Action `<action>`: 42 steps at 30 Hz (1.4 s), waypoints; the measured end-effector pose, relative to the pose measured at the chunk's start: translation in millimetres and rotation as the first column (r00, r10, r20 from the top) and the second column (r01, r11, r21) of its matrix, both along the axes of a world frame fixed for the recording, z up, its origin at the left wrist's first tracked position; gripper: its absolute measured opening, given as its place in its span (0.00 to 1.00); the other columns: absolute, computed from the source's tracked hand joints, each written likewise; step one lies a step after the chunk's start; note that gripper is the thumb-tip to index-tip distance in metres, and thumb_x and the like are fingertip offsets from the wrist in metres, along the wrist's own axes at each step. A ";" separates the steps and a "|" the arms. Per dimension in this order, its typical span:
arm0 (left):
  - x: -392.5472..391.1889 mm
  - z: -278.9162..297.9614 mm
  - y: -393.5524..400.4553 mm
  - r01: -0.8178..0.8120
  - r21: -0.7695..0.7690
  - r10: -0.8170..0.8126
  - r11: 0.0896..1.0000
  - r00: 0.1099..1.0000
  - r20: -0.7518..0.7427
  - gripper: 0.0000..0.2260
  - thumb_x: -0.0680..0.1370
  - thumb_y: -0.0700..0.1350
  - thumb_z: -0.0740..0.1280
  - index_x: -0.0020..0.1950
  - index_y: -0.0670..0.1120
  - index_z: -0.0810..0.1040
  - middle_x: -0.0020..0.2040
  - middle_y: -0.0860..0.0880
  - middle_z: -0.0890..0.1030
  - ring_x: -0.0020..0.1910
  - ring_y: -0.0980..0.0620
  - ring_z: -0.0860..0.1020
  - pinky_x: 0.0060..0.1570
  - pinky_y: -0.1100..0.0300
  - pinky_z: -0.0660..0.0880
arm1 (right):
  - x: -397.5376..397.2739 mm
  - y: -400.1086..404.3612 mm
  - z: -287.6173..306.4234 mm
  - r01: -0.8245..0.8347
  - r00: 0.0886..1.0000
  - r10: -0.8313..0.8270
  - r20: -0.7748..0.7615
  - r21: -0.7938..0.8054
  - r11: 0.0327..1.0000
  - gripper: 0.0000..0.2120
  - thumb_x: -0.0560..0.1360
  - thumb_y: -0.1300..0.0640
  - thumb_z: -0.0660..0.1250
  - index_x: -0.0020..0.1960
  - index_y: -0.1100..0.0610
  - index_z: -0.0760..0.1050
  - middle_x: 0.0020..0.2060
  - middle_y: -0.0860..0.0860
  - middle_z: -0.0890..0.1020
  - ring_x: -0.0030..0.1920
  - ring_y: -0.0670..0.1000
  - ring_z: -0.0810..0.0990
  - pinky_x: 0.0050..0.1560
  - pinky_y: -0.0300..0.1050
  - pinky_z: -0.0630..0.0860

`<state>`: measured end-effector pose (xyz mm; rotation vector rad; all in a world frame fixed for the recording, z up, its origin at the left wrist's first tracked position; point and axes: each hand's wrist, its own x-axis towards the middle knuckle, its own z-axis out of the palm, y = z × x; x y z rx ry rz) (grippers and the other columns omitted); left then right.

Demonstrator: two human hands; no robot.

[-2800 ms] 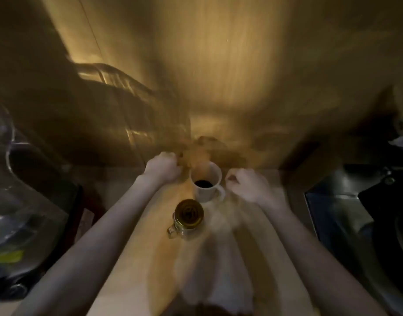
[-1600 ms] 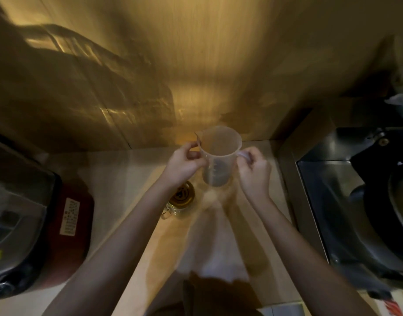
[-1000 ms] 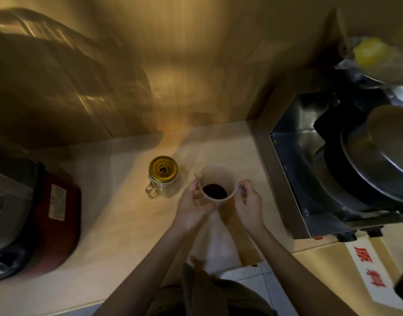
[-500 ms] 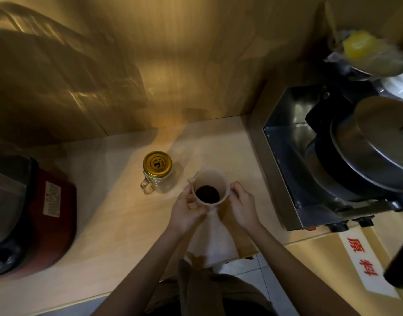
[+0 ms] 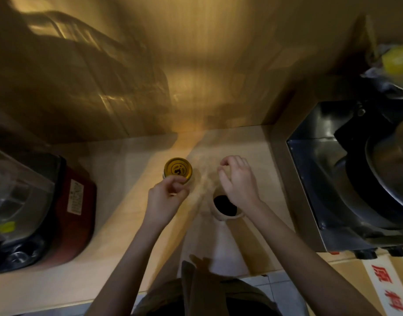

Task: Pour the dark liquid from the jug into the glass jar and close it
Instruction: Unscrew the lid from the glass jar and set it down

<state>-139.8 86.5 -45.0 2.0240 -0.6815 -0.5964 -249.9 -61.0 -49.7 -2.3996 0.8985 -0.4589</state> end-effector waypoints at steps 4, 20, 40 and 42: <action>20.2 -14.4 4.1 -0.065 -0.051 0.075 0.997 0.972 0.224 0.23 0.65 0.42 0.74 0.58 0.46 0.73 0.48 0.48 0.77 0.46 0.53 0.75 0.45 0.58 0.73 | 38.8 8.9 5.0 -0.173 0.984 0.175 -0.021 0.062 0.983 0.13 0.76 0.59 0.64 0.58 0.63 0.73 0.54 0.59 0.78 0.56 0.57 0.74 0.58 0.54 0.71; 37.0 -80.9 -13.2 -0.065 0.003 0.065 0.998 0.996 0.059 0.36 0.60 0.49 0.77 0.65 0.46 0.69 0.61 0.45 0.77 0.58 0.47 0.74 0.56 0.57 0.71 | 84.0 22.2 -26.8 -0.322 0.910 0.322 -0.261 0.042 0.946 0.37 0.67 0.40 0.71 0.68 0.54 0.63 0.59 0.56 0.71 0.60 0.55 0.69 0.56 0.51 0.74; 33.2 -92.5 -8.2 -0.121 0.025 0.120 0.992 0.992 0.042 0.40 0.57 0.55 0.78 0.66 0.51 0.67 0.59 0.56 0.74 0.58 0.60 0.70 0.55 0.58 0.72 | 74.8 -88.5 -40.0 -0.096 0.968 0.243 -0.058 0.813 0.574 0.28 0.65 0.72 0.74 0.61 0.59 0.71 0.49 0.53 0.76 0.47 0.46 0.76 0.43 0.31 0.73; 33.0 -92.6 -8.2 -0.123 0.018 0.122 0.992 0.992 0.041 0.40 0.56 0.54 0.78 0.66 0.51 0.67 0.59 0.58 0.72 0.58 0.59 0.71 0.55 0.55 0.74 | 75.3 -94.8 -53.1 -0.084 0.955 0.279 -0.103 0.808 0.583 0.29 0.64 0.72 0.74 0.60 0.57 0.70 0.52 0.54 0.75 0.51 0.49 0.74 0.46 0.36 0.72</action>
